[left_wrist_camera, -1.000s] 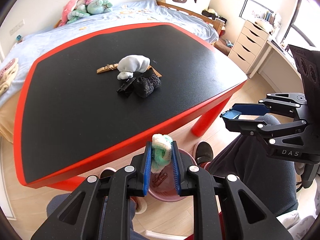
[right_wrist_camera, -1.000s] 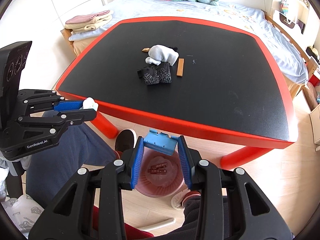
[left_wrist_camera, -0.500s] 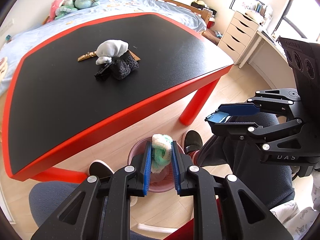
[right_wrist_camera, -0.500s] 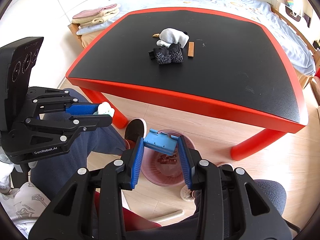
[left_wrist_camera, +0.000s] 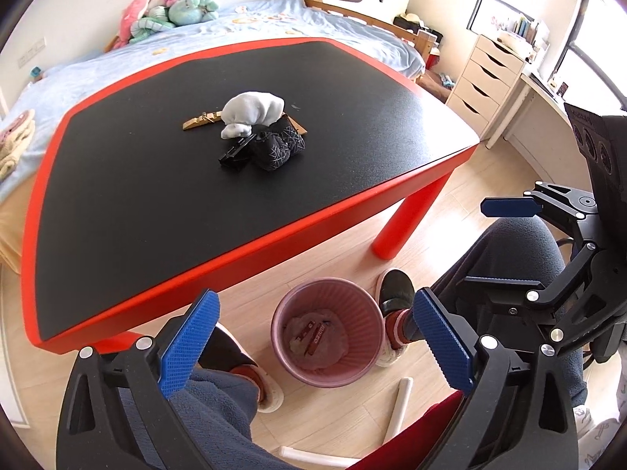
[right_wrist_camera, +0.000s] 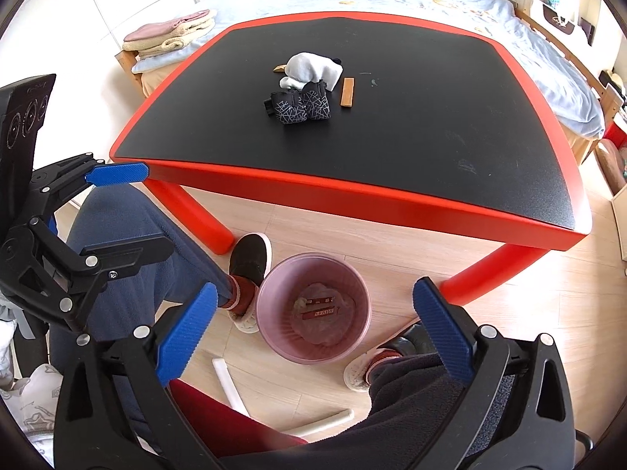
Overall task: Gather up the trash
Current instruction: 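Move both tools back toward the white sock and wooden stick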
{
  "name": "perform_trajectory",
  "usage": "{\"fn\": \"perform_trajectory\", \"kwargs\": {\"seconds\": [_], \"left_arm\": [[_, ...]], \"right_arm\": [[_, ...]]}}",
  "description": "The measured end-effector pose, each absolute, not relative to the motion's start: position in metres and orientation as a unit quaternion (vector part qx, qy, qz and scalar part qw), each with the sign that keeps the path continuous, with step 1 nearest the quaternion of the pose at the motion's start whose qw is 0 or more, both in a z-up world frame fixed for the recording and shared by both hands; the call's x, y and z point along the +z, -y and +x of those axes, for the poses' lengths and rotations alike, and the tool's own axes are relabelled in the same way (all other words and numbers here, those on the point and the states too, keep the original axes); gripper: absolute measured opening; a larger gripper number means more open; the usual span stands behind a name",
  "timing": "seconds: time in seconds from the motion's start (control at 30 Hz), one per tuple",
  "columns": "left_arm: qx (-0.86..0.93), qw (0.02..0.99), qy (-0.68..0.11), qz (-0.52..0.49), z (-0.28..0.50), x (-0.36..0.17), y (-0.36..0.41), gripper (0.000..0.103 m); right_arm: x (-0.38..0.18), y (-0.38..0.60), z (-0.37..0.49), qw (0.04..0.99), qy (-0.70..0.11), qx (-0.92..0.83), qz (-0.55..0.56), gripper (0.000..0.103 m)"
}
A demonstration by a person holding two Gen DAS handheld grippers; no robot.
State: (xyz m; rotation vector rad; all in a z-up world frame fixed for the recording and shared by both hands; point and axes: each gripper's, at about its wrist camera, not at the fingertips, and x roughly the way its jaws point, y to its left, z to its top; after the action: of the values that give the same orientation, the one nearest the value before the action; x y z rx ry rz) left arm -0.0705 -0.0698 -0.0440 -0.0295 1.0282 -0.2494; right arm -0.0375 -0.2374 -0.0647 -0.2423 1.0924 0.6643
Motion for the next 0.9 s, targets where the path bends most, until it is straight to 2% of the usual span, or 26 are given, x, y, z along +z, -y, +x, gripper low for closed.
{"fn": "perform_trajectory", "kwargs": {"seconds": [0.9], "left_arm": [[-0.096,0.871,-0.481,-0.023,-0.054,-0.028,0.044,0.095]], "right_arm": [[-0.046,0.228,-0.012,0.804,-0.492,0.318,-0.102,0.100]]}}
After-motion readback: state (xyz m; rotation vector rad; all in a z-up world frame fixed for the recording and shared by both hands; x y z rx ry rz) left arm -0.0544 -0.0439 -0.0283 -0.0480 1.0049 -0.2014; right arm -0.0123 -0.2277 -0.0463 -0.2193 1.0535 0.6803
